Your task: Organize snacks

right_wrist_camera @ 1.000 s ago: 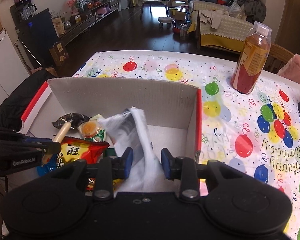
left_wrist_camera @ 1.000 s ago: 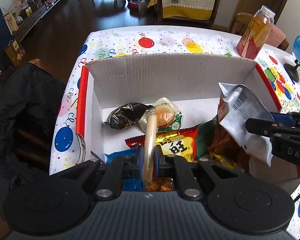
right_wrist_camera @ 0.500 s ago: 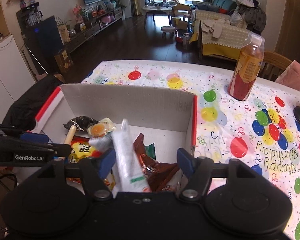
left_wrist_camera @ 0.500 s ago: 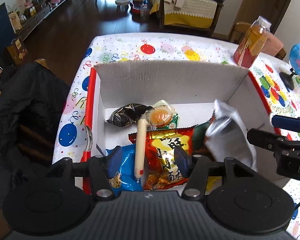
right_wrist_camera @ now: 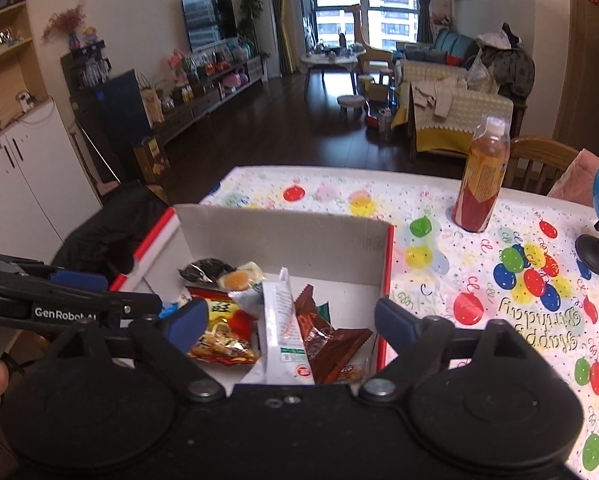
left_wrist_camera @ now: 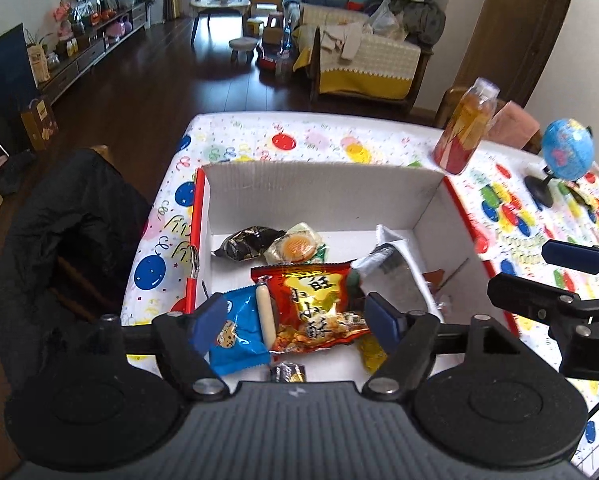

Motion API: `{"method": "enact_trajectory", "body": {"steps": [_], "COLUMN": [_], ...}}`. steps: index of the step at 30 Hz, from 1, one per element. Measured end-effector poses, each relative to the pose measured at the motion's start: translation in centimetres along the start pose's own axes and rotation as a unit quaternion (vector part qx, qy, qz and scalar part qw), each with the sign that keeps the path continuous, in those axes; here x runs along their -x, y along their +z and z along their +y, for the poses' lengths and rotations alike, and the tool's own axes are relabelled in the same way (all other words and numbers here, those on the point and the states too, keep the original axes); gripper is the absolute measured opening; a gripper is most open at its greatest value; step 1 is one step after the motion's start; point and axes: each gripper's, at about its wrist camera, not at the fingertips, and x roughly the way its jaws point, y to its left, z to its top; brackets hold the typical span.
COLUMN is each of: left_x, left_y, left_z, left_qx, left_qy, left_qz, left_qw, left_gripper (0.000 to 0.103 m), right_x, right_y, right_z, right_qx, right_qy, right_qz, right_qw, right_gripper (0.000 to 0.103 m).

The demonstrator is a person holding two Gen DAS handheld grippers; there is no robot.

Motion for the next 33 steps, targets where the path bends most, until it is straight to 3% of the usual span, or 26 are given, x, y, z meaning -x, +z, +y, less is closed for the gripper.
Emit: {"method": "enact_trajectory", "body": {"steps": [8, 14, 23, 33], "left_x": [4.6, 7.1, 9.0, 9.9], "left_y": [-1.4, -2.3, -4.1, -5.7], "left_z": [-0.9, -0.9, -1.3, -2.4], "left_qx": [-0.002, 0.011, 0.013, 0.014], "left_qy": [-0.005, -0.002, 0.01, 0.021], "left_qz": [-0.053, -0.082, -0.08, -0.075], "left_qw": [0.9986, 0.9965, 0.9967, 0.9969], "left_gripper": [0.086, 0.103, 0.103, 0.103], "right_x": [4.0, 6.0, 8.0, 8.5], "right_y": [-1.0, -2.3, -4.6, -5.4], "right_z": [0.2, 0.5, 1.3, 2.3], "right_qx": [-0.018, -0.027, -0.035, -0.041], "right_qy": [0.014, 0.018, 0.012, 0.003], "right_qz": [-0.037, -0.062, -0.098, -0.098], "right_qw": [0.999, 0.998, 0.994, 0.994], "right_gripper": [0.102, 0.103, 0.103, 0.103]}}
